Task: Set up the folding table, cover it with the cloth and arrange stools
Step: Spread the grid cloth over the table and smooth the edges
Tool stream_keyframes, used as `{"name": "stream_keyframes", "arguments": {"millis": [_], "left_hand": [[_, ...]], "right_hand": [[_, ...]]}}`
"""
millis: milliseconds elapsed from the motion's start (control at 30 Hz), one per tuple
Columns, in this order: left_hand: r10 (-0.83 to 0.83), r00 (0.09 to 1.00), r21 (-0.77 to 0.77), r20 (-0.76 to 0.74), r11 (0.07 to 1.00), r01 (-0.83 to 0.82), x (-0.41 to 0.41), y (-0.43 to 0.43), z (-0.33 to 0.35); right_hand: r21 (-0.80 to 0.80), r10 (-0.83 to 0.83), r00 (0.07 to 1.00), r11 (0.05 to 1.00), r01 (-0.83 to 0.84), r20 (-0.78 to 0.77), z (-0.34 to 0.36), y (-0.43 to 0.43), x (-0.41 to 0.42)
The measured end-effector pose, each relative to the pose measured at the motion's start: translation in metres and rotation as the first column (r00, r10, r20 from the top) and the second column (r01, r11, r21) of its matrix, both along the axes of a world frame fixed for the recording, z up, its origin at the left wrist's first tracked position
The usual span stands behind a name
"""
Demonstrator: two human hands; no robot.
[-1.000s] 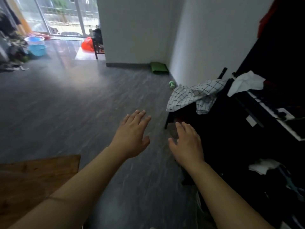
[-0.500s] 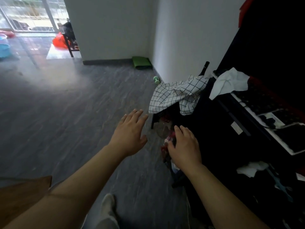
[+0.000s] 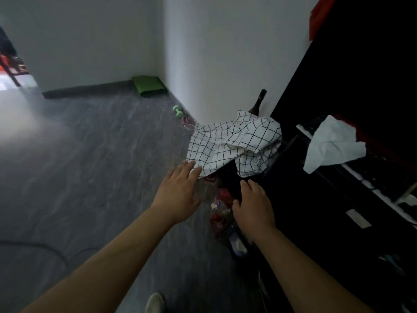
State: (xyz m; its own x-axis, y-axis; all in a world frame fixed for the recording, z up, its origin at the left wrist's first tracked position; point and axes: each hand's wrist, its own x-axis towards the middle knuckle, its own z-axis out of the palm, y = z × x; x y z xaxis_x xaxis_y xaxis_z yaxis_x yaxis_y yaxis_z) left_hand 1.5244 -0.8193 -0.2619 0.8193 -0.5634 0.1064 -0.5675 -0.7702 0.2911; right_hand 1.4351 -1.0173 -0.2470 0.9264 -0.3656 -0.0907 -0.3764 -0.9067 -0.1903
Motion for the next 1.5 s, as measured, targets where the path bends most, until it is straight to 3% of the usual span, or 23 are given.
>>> {"name": "stream_keyframes", "arguments": {"millis": [200, 567, 900, 1167, 1500], "left_hand": [[-0.074, 0.997, -0.055, -0.005, 0.996, 0.073, 0.076, -0.031, 0.0], [-0.157, 0.987, 0.053, -0.027, 0.986, 0.158, 0.209, -0.143, -0.019], [-0.261, 0.959, 0.125, -0.109, 0.954, 0.274, 0.291, -0.213, -0.063], [-0.401, 0.898, 0.201, -0.18, 0.879, 0.432, 0.322, -0.245, -0.105], [-0.538, 0.816, 0.12, -0.213, 0.814, 0.568, 0.361, -0.267, -0.109]], "right_hand": [[-0.085, -0.101, 0.995, 0.991, 0.102, 0.018, 0.004, -0.012, 0.064], [-0.254, -0.189, 0.98, 0.947, 0.197, 0.056, -0.03, -0.093, 0.196], [-0.462, -0.156, 0.975, 0.884, 0.067, -0.156, -0.054, -0.153, 0.271], [-0.463, -0.272, 0.927, 0.877, 0.129, -0.257, -0.059, -0.167, 0.3], [-0.363, -0.238, 0.962, 0.915, 0.177, -0.131, -0.053, -0.156, 0.306]]}}
